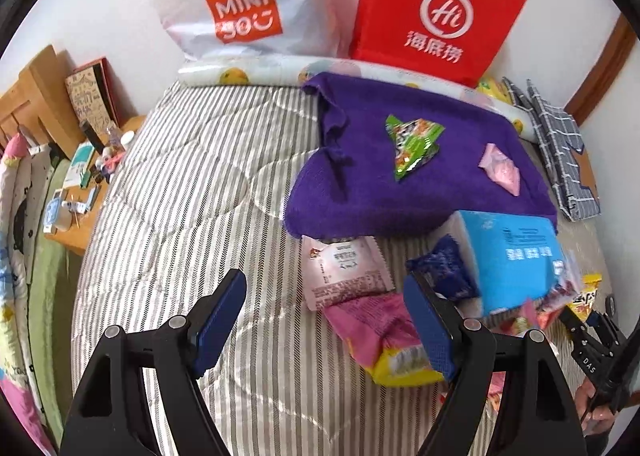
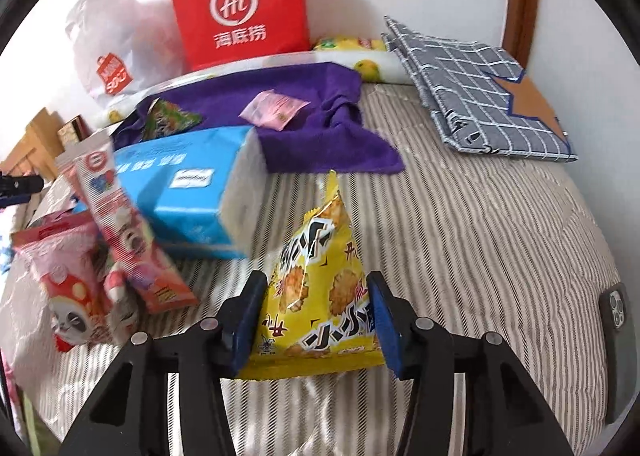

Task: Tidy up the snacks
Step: 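Grasp the yellow triangular snack bag with the right tool while the left tool moves to the white packet, then grasp the white-and-pink packet with the left tool while the right tool holds the yellow bag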

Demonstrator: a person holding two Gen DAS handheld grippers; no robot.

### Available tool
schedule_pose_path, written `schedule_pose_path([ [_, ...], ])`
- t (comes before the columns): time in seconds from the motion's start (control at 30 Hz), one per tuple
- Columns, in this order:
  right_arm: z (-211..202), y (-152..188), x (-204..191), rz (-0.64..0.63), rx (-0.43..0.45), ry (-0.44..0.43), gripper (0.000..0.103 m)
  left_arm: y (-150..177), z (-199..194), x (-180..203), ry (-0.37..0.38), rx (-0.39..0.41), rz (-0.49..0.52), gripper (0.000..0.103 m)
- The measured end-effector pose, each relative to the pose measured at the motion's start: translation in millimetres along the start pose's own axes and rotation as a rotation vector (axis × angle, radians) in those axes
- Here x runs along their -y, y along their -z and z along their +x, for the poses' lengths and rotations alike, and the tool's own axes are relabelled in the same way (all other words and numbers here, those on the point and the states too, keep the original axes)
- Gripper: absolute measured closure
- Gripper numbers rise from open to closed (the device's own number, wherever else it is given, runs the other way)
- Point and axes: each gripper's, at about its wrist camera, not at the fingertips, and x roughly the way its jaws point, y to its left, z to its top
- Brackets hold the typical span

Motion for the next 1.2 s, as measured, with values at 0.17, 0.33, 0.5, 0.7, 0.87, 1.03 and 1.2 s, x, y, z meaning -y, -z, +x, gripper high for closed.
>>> schedule_pose_path([
  [0.17,12,6,3,0.016,0.009,0.04,0.054,-6,27,-3,0.008,-0.048,0.011,0.023],
  [0.33,16,5,5,0.016,-0.004,0.035,0.053,-9,54,-3,0.025,-0.099,0.0,0.027],
  [0.5,18,6,3,0.007,-0.007,0.041,0.052,-10,72,6,0.04,-0.125,0.011,0.028],
  [0.7,18,7,3,0.014,-0.005,0.028,0.05,-6,75,21,-0.024,-0.079,0.086,0.044],
  [0.87,18,6,3,0.011,-0.005,0.027,0.049,-3,64,19,0.03,-0.072,0.084,0.06],
  [1.03,18,6,2,0.008,-0.005,0.03,0.049,1,46,11,0.051,-0.045,0.073,0.073],
  [1.2,19,6,2,0.006,-0.006,0.027,0.048,8,35,4,0.049,-0.032,0.069,0.075],
])
